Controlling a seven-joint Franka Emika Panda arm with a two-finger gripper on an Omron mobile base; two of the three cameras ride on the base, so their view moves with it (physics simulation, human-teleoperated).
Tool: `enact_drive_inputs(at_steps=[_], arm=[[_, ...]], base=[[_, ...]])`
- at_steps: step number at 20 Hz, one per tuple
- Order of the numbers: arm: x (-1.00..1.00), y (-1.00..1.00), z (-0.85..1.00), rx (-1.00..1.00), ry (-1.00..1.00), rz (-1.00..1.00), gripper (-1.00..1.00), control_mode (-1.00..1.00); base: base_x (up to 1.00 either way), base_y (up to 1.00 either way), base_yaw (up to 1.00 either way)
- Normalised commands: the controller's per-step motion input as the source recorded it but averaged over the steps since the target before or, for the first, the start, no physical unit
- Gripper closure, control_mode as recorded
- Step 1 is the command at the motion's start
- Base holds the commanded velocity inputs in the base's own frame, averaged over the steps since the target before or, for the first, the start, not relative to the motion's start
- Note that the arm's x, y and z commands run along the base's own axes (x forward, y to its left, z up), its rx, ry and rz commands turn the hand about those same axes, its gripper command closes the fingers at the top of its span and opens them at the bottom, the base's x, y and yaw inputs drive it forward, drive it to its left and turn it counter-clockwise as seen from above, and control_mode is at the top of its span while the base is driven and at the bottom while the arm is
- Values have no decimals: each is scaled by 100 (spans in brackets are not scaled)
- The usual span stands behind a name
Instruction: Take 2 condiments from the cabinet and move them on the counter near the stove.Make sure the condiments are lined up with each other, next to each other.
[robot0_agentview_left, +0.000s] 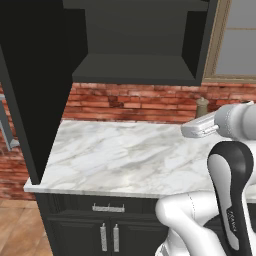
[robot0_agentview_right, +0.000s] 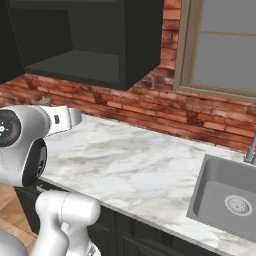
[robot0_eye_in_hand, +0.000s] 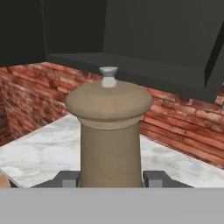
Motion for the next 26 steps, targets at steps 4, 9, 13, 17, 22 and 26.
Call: enact_drive_inputs(at_steps=[4, 9, 13, 17, 22, 26], arm=[[0, 0, 0, 0, 0, 0, 100, -100], [0, 0, 0, 0, 0, 0, 100, -100], [-17, 0, 0, 0, -1, -1, 100, 100], [0, 0, 0, 0, 0, 0, 100, 100], [0, 0, 0, 0, 0, 0, 100, 100], [0, 0, 0, 0, 0, 0, 100, 100]], base=[[0, 0, 0], [0, 0, 0], [-45, -7, -7], [-100, -28, -37], [-92, -38, -57], [-20, -56, -79]])
